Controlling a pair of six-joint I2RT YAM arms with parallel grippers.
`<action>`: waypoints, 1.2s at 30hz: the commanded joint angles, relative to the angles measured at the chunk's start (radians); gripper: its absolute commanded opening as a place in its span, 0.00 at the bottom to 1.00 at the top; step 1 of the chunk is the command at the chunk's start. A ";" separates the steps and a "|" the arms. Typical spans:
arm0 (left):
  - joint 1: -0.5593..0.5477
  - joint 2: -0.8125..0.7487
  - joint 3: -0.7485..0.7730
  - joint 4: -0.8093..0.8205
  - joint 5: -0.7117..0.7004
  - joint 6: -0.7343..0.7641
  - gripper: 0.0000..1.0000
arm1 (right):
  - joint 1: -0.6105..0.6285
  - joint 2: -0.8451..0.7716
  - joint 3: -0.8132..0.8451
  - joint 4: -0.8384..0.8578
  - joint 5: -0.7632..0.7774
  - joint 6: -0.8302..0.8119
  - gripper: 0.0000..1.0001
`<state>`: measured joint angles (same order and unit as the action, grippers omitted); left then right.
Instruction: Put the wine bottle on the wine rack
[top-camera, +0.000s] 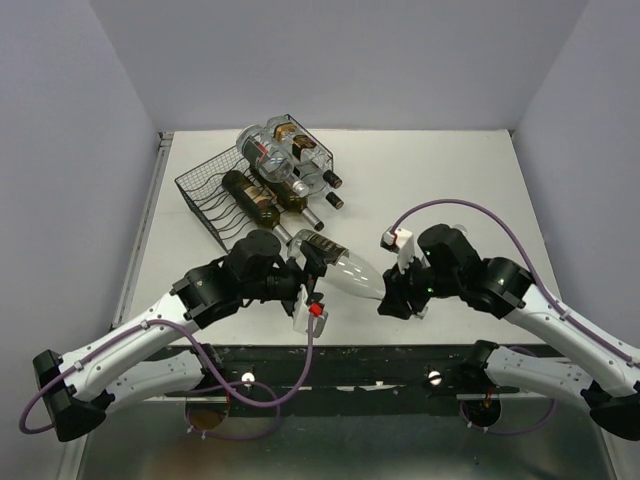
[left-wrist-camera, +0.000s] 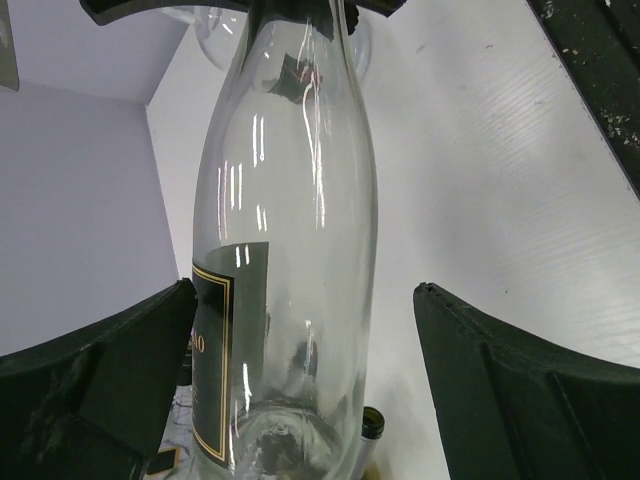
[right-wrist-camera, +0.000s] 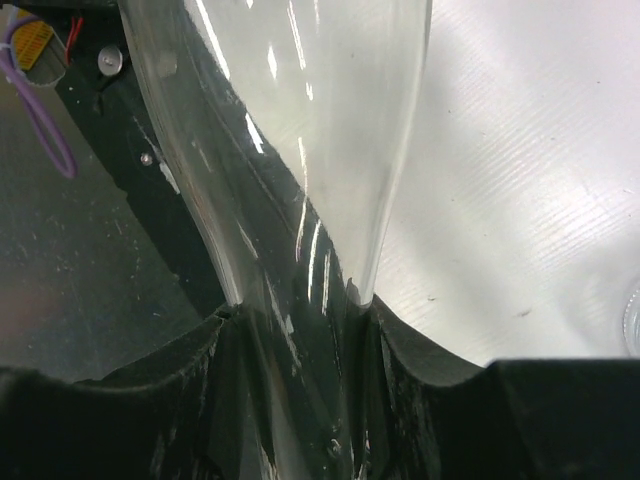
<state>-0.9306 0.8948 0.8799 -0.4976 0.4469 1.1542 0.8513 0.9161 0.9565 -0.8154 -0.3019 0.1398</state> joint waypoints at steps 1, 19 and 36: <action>0.001 -0.028 -0.024 0.011 0.073 -0.008 0.99 | -0.011 -0.057 0.024 0.191 -0.009 0.012 0.01; 0.001 -0.145 0.003 0.410 -0.535 -0.548 0.99 | -0.008 0.035 -0.100 0.407 0.017 0.110 0.01; 0.001 -0.382 -0.078 0.735 -1.051 -0.824 0.99 | 0.173 0.391 0.016 0.616 0.139 0.188 0.01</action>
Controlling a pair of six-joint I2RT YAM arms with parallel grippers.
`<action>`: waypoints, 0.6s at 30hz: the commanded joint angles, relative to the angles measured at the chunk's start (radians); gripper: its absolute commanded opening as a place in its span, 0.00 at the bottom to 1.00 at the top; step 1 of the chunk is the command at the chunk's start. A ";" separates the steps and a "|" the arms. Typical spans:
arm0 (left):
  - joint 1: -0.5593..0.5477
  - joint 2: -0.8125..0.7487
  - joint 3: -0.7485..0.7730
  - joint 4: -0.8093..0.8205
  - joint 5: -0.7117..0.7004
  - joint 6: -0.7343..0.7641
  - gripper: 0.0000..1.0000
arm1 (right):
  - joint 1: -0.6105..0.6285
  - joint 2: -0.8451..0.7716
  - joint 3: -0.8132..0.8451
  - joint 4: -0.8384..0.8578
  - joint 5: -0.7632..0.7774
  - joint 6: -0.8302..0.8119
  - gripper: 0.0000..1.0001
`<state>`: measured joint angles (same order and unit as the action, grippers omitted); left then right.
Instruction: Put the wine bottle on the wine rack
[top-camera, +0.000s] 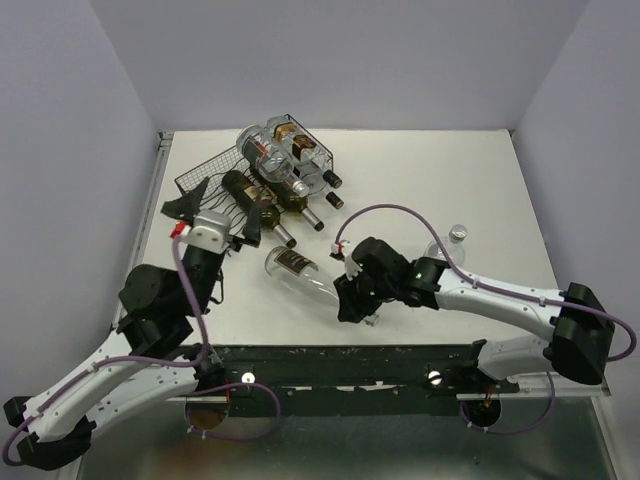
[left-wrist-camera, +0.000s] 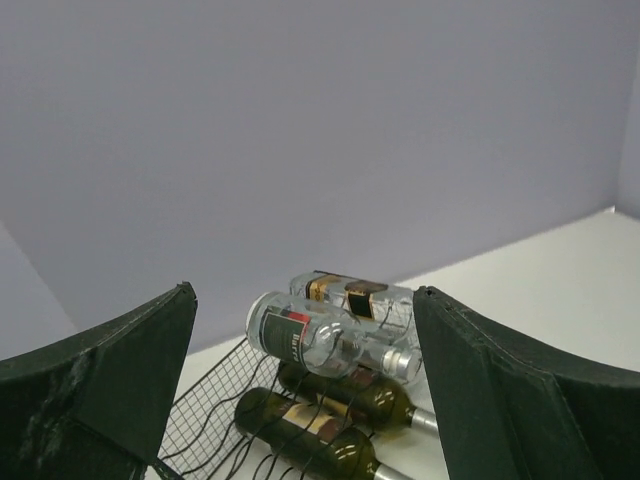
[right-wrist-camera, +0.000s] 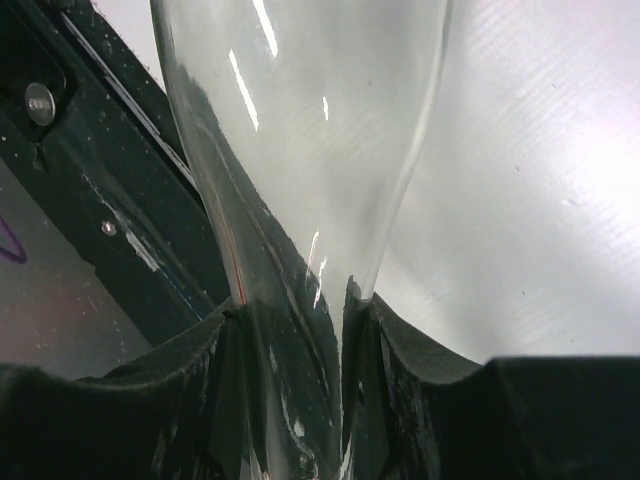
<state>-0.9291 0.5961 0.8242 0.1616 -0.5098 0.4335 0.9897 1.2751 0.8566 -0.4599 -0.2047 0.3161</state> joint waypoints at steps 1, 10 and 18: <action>-0.001 -0.097 -0.028 0.076 -0.090 -0.111 0.99 | 0.043 0.050 0.125 0.274 0.048 0.020 0.01; -0.001 -0.148 -0.016 0.004 -0.087 -0.145 0.99 | 0.058 0.246 0.260 0.345 0.088 0.057 0.01; -0.001 -0.148 -0.008 -0.014 -0.151 -0.093 0.99 | 0.061 0.378 0.321 0.415 0.082 0.054 0.01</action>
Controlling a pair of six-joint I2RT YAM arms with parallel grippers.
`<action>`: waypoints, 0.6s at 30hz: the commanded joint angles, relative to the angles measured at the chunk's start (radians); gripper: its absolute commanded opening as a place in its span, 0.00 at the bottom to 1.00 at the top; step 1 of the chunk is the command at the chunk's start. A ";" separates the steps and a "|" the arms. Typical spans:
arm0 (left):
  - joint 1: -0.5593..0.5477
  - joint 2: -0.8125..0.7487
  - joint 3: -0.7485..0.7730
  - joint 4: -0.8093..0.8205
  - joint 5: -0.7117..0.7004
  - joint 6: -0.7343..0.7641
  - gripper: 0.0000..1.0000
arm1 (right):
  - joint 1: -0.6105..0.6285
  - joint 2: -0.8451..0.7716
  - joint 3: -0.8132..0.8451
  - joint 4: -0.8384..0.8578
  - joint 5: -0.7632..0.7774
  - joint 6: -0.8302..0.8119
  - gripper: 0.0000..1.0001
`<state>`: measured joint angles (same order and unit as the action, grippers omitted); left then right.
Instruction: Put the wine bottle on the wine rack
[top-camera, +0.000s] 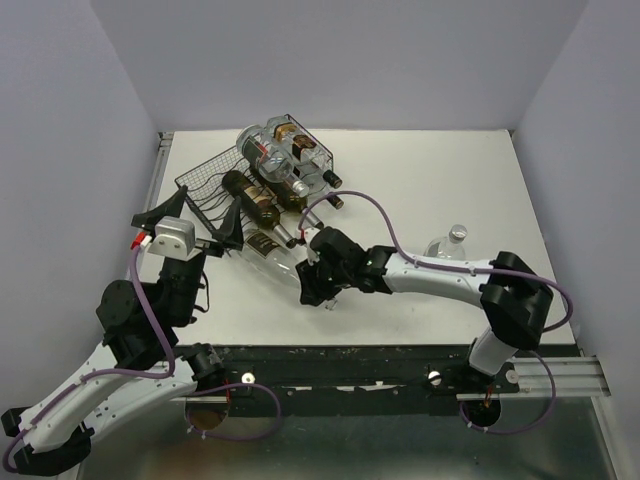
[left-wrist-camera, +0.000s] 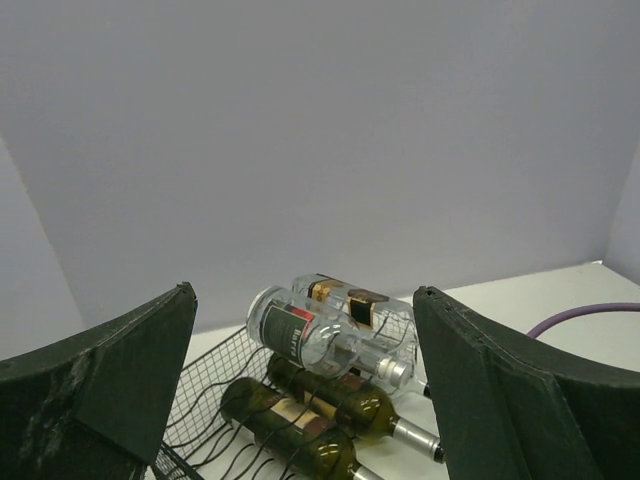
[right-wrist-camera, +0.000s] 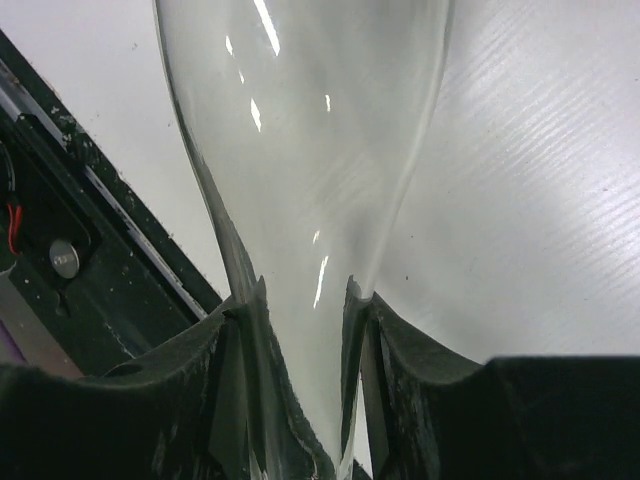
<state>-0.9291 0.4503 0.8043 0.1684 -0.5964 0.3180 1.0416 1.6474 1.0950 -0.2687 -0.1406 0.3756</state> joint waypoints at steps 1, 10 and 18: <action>-0.001 -0.005 0.009 -0.020 -0.065 0.026 0.99 | 0.009 0.015 0.092 0.227 0.021 -0.007 0.01; -0.001 0.005 0.007 -0.021 -0.069 0.041 0.99 | 0.008 0.078 0.121 0.335 0.024 -0.003 0.01; -0.001 0.004 0.032 -0.055 -0.054 0.016 0.99 | 0.009 0.103 0.152 0.362 0.033 -0.004 0.01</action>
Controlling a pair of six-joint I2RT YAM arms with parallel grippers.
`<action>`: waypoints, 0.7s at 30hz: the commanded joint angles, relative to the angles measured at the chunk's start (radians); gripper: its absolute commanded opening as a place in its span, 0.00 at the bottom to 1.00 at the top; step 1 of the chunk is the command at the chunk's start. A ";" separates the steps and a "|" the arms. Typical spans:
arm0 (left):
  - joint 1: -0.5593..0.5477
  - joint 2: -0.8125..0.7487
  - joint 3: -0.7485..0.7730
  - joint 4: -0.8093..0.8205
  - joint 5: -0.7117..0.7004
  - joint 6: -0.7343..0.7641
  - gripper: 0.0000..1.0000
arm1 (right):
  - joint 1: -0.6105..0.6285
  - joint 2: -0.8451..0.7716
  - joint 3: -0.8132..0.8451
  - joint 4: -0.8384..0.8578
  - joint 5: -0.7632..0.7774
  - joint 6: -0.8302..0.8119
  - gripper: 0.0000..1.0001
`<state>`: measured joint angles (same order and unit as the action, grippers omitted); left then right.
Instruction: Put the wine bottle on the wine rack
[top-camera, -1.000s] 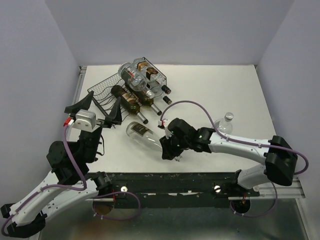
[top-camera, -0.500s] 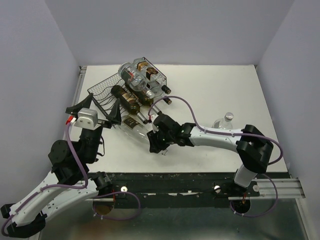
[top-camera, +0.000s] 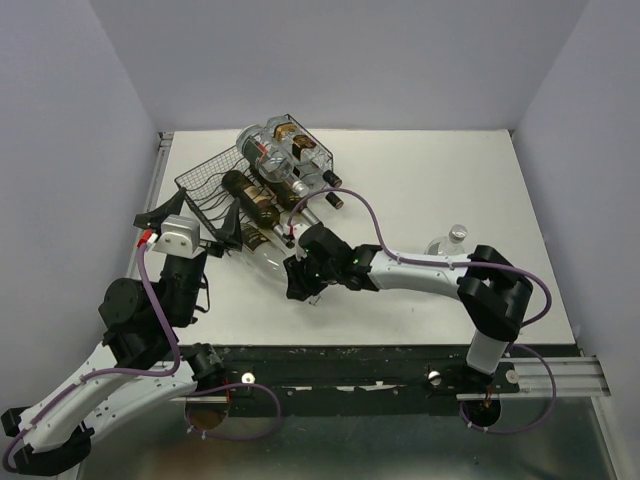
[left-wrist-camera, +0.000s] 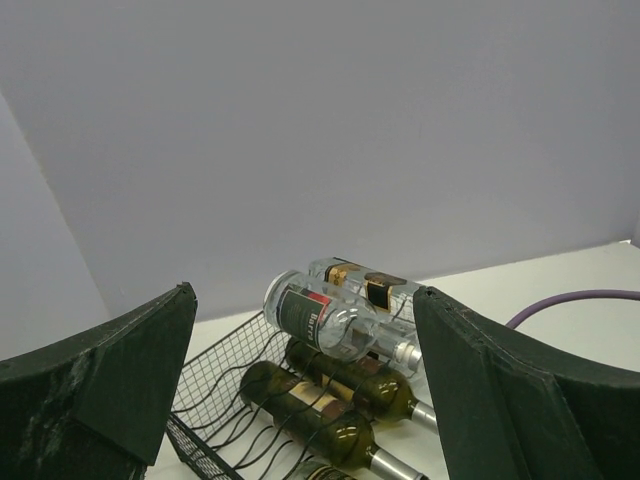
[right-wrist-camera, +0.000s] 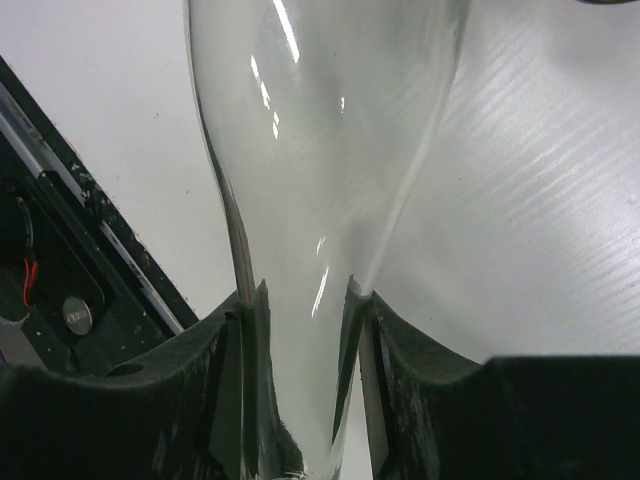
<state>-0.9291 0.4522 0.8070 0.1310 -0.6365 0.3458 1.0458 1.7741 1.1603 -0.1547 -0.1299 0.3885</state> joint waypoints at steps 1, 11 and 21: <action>-0.001 0.002 0.027 -0.016 -0.015 -0.011 0.99 | 0.003 -0.022 0.088 0.251 0.023 -0.016 0.01; -0.001 0.020 0.031 -0.007 -0.009 -0.005 0.99 | 0.003 0.013 0.110 0.291 0.041 -0.010 0.01; -0.001 0.040 0.058 -0.030 0.006 -0.027 0.99 | 0.003 0.128 0.133 0.492 0.107 0.039 0.01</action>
<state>-0.9291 0.4915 0.8303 0.1211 -0.6361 0.3412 1.0458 1.8931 1.2053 0.0120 -0.0917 0.4164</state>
